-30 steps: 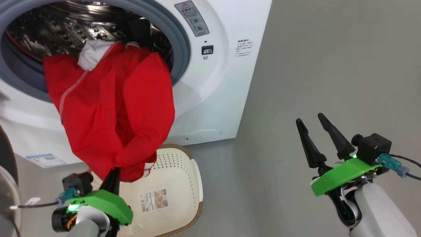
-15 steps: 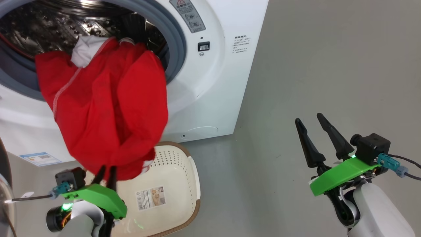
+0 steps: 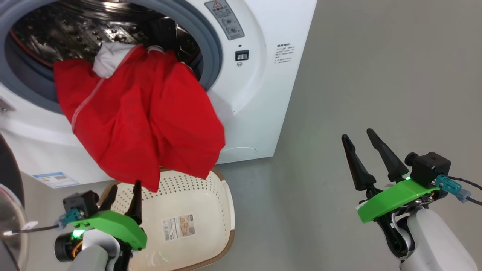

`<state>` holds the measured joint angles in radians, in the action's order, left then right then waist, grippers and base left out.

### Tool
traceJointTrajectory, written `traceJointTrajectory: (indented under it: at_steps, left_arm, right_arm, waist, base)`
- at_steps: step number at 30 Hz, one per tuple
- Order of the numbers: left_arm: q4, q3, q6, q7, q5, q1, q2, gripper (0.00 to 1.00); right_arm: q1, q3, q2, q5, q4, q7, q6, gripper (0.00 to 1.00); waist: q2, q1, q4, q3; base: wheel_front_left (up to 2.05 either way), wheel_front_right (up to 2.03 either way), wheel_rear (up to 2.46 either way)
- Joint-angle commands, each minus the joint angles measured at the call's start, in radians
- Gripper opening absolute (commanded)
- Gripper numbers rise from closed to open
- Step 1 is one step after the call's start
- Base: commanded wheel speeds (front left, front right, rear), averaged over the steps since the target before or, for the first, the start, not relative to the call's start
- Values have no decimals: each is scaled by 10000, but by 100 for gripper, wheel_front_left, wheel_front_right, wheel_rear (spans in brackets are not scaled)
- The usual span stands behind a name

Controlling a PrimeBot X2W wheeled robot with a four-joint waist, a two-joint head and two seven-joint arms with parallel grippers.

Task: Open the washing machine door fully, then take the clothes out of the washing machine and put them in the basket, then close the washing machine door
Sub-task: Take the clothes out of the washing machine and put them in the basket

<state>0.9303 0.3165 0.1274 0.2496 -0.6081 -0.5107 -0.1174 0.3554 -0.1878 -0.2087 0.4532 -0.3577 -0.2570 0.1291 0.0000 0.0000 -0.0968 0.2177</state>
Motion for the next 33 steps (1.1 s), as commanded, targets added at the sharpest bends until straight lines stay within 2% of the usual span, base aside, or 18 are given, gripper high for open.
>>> traceJointTrajectory:
  at_steps: [1,15,27,33]
  left_arm:
    - [-270,-317,28,121,74,109,-326,100]
    - [-3424,-1215,-11,122,782,1459,-435,100]
    - [-6033,-1857,-651,122,1422,2923,-421,100]
    - [-6873,-1956,-942,121,1503,3355,-456,100]
  right_arm:
    - [50,-168,-48,67,191,-48,16,100]
    - [-155,-51,-118,79,249,-48,16,100]
    - [-339,53,-176,90,303,-48,16,100]
    - [-414,100,-181,50,414,-48,16,100]
  waist:
    - [0,0,52,-50]
    - [0,0,397,-373]
    - [0,0,505,-690]
    - [0,0,578,-724]
  base:
    - [0,0,0]
    - [0,0,0]
    - [0,0,0]
    - [0,0,0]
